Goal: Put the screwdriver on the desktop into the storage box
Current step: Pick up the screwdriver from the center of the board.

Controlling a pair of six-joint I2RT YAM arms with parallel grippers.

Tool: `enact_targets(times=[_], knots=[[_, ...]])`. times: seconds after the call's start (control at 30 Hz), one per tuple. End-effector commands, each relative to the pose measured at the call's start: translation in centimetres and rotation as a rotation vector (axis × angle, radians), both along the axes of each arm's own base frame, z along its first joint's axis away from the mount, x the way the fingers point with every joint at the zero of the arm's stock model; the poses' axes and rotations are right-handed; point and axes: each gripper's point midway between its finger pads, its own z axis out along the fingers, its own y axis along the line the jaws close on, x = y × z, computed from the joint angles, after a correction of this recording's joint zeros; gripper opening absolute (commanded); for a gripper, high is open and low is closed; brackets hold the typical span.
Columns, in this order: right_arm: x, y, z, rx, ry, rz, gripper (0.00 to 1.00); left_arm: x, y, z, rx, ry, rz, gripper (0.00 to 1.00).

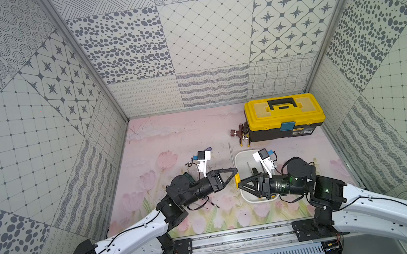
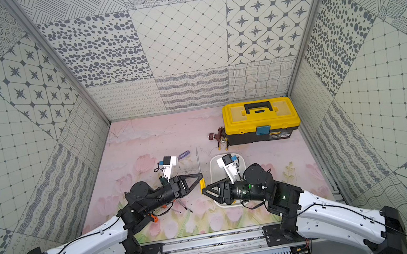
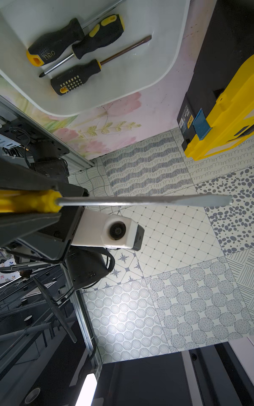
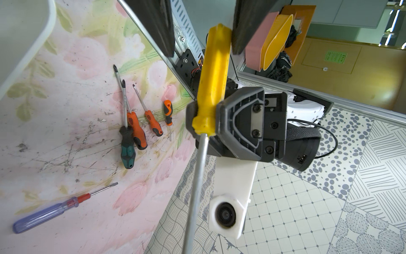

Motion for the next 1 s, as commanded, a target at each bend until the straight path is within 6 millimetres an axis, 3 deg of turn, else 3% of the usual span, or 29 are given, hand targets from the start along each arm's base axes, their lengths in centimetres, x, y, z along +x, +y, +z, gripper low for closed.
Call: enact_targets(times=[0.0, 0.17, 0.47, 0.5, 0.6, 0.63, 0.8, 0.97], knots=[[-0.2, 0.6, 1.8, 0.08, -0.031, 0.024, 0.42, -0.7, 0.0, 2.3, -0.085, -0.066, -0.03, 0.0], [-0.4, 1.3, 1.8, 0.088, -0.027, 0.047, 0.34, -0.7, 0.1, 2.1, -0.081, -0.065, -0.023, 0.0], [0.0, 1.1, 0.7, 0.002, -0.023, 0.021, 0.04, -0.2, 0.1, 1.1, -0.018, -0.056, 0.0, 0.0], [0.3, 0.7, 0.2, -0.035, -0.019, -0.003, 0.01, 0.1, 0.1, 0.7, 0.024, -0.043, 0.02, 0.05], [1.2, -0.5, -1.4, -0.181, -0.016, -0.081, 0.0, 1.2, 0.3, -1.8, 0.208, 0.004, 0.083, 0.48], [1.4, -0.8, -1.8, -0.226, -0.022, -0.101, 0.0, 1.4, 0.4, -2.2, 0.244, 0.008, 0.092, 0.52], [1.7, -1.3, -3.2, -0.399, -0.065, -0.158, 0.0, 1.6, -0.7, -3.8, 0.354, 0.029, 0.05, 0.58], [1.8, -0.6, -3.2, -0.447, -0.094, -0.165, 0.0, 1.9, -1.8, -5.5, 0.439, 0.065, 0.02, 0.48]])
